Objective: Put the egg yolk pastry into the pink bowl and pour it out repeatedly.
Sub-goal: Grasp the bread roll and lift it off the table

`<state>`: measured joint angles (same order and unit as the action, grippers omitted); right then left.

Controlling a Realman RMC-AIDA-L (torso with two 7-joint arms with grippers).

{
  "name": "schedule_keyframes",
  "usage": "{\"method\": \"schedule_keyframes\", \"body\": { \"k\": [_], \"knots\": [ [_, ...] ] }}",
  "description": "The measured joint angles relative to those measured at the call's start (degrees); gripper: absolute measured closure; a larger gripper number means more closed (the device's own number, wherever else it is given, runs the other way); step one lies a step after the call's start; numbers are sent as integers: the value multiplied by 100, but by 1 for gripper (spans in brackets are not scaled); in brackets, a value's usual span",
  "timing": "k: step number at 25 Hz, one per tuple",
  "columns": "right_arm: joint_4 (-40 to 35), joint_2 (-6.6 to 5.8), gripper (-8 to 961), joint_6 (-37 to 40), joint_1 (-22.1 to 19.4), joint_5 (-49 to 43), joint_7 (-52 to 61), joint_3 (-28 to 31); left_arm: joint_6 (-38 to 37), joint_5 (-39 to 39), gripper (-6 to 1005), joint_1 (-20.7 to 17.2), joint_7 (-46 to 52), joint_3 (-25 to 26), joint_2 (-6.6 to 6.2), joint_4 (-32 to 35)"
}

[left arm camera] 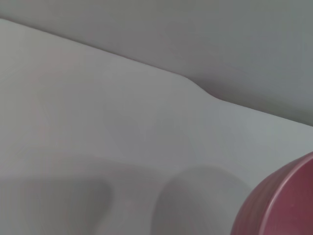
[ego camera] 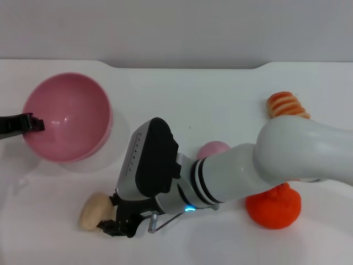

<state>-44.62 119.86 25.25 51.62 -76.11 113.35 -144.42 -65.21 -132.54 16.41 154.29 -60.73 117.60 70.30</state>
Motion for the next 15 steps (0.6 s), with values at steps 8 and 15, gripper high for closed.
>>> {"method": "schedule_keyframes", "body": {
  "k": [8,15],
  "knots": [
    [28,-3,517,931,-404,0,-829,1121,67,-12,999,161,-27,-28,1,-153],
    [264,-76,583,2157,-769,-19,-1459,2452,159,-272,999,291,14,-210,23,-299]
  ]
}}
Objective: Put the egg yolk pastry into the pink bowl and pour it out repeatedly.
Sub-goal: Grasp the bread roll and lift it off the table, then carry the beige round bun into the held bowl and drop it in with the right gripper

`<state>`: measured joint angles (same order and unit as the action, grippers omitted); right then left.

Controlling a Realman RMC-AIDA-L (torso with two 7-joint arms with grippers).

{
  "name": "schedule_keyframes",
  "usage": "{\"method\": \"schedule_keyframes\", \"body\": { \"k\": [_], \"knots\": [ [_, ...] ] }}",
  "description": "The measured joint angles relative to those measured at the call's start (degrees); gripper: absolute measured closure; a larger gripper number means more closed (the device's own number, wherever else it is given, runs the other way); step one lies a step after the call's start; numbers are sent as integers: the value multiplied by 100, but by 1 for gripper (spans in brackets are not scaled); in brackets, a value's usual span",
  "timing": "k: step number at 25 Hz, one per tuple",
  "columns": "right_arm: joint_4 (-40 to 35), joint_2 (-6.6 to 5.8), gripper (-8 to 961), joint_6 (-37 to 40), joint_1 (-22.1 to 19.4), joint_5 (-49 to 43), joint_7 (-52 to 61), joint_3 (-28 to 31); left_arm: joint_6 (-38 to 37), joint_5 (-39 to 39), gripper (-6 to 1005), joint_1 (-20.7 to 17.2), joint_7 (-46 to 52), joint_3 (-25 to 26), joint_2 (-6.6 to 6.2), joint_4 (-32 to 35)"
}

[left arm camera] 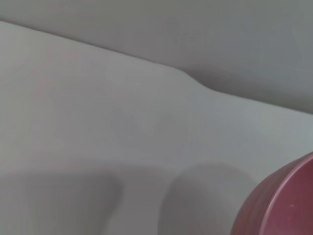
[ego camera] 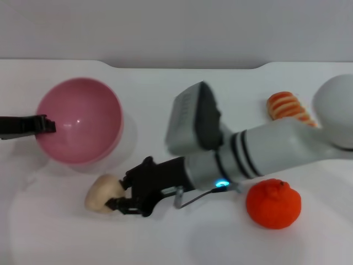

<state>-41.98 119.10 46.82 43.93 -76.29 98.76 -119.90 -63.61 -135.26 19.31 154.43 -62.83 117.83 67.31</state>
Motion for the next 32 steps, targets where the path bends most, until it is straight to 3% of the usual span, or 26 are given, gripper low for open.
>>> {"method": "schedule_keyframes", "body": {
  "k": [8,14,20,29,32],
  "knots": [
    [-93,-97,635,2611,-612,-676,-994,2380,51,-304,999,420,7,-289,-1,-418],
    [-858,-69,661,3165,-989,-1100,-1000,3785,-147,-278,999,780,20,-709,19,-443],
    [-968,-58,728,2820,-925,-1909,-900,4059,-341,-151,999,1011,80,-1025,55,-409],
    [-994,-26,791,2235,-907,-2215,-674,4017,-403,-103,998,1066,163,-1136,43,-369],
    [-1046,-22,663,2151,-937,-2229,-667,4066,-408,-98,998,1068,165,-1113,41,-367]
  ]
}}
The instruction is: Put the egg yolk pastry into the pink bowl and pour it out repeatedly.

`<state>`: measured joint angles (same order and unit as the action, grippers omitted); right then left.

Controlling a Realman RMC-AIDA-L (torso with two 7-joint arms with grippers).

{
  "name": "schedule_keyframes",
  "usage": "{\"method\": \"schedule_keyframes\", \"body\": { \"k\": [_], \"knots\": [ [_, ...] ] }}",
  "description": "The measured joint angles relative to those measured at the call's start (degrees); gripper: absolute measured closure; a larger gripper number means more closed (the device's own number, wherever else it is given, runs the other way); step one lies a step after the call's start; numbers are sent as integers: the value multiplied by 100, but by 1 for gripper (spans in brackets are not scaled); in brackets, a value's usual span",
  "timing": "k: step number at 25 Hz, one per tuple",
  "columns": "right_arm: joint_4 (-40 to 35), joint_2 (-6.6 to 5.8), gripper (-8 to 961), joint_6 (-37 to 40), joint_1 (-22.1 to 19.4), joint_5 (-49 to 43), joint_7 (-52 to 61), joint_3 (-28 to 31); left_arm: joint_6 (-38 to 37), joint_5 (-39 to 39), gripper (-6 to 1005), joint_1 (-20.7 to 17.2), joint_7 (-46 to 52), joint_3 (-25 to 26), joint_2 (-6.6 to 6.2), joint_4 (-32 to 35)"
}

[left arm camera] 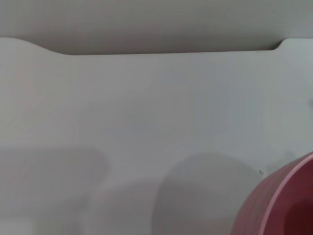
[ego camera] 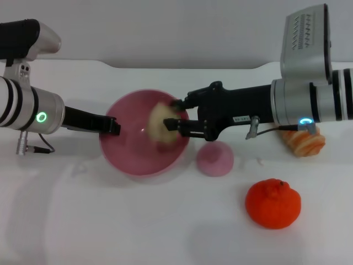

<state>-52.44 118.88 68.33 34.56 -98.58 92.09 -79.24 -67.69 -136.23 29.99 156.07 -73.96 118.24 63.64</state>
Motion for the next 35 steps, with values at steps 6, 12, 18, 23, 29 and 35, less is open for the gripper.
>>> {"method": "schedule_keyframes", "body": {
  "k": [6,12,18,23,29,35],
  "knots": [
    [-15,5,510,-173,-5,-49,26,31,4,2,997,4,2,24,-8,27],
    [119,13,409,-1087,-246,826,1,366,410,24,997,-101,-65,-77,-9,157],
    [939,-3,396,-1698,-542,2445,-861,1046,1696,114,997,-768,-218,-923,-6,921],
    [1427,-18,397,-1710,-563,2847,-1138,1504,3298,83,998,-1482,-508,-2067,-26,1658],
    [1544,-19,396,-1681,-637,2883,-1160,1724,6100,73,998,-2047,-2357,-3822,-20,1464],
    [1634,-12,397,-1650,-643,2890,-1164,1730,10176,70,998,-1734,-4487,-5684,58,-309]
  ]
}}
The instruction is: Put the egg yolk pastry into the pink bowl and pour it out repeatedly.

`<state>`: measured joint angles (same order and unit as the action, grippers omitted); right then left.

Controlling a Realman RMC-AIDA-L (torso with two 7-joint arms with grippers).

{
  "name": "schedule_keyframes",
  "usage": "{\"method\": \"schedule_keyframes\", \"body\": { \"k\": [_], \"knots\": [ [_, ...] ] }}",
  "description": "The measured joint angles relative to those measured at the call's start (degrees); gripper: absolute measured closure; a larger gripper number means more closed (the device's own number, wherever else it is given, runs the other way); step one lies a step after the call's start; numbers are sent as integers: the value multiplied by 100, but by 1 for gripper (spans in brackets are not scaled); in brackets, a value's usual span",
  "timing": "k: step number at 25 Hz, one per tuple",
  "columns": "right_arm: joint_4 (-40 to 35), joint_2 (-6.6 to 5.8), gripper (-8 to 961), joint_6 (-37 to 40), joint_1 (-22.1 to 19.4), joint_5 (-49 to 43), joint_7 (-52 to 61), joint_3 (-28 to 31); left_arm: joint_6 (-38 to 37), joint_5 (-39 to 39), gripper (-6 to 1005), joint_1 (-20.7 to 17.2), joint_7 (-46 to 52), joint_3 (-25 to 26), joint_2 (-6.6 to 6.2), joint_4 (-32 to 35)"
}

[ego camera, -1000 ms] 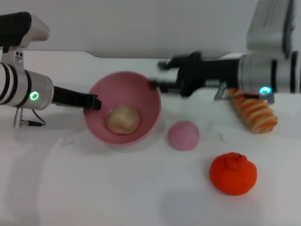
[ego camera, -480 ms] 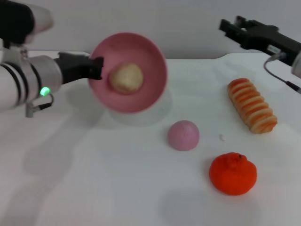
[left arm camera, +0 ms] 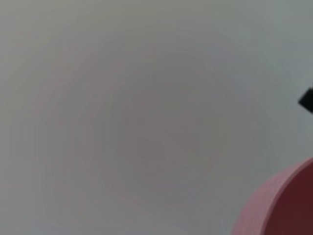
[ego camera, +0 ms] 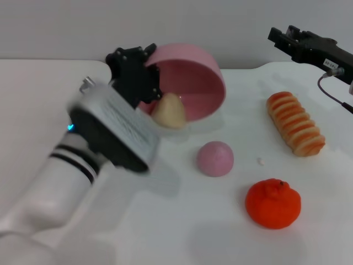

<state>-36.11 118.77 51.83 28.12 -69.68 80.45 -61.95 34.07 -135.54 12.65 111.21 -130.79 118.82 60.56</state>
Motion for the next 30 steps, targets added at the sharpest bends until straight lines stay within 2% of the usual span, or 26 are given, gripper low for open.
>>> {"method": "schedule_keyframes", "body": {
  "k": [1,4,8,11,15,17,20,21,24,25,26,28,30],
  "knots": [
    [8,0,397,3,0,2,0,1,628,1,998,194,-265,-290,7,-416],
    [23,-1,396,8,0,10,-2,3,1703,-2,997,645,-1138,-897,24,-1341],
    [32,2,396,11,5,17,-3,5,1853,8,997,792,-2027,-1066,28,-1682],
    [43,4,396,12,6,22,-3,7,1883,36,997,792,-2025,-1045,28,-1678],
    [54,12,396,12,21,24,-4,5,1972,444,997,774,-1113,-970,26,-1576],
    [91,12,398,11,40,25,-4,3,2072,918,998,752,-250,-882,19,-1457],
    [193,15,405,11,89,25,-4,10,2028,1618,998,578,1550,-520,-57,-1093],
    [220,15,407,11,104,25,-4,9,1887,1704,998,458,2125,-331,-82,-934],
    [284,13,414,10,145,25,-3,-7,1374,1702,998,170,2848,111,-113,-573],
    [296,12,417,10,158,25,-3,-23,819,1694,998,-46,3299,488,-126,-254],
    [307,11,419,11,179,25,-3,-42,777,1693,998,-58,3329,515,-127,-218],
    [326,11,424,11,205,25,-4,-51,-181,1680,998,-245,3815,1047,-151,167],
    [344,10,428,11,244,15,-4,-62,-1536,1691,997,-336,4099,1749,-182,527]
  ]
}}
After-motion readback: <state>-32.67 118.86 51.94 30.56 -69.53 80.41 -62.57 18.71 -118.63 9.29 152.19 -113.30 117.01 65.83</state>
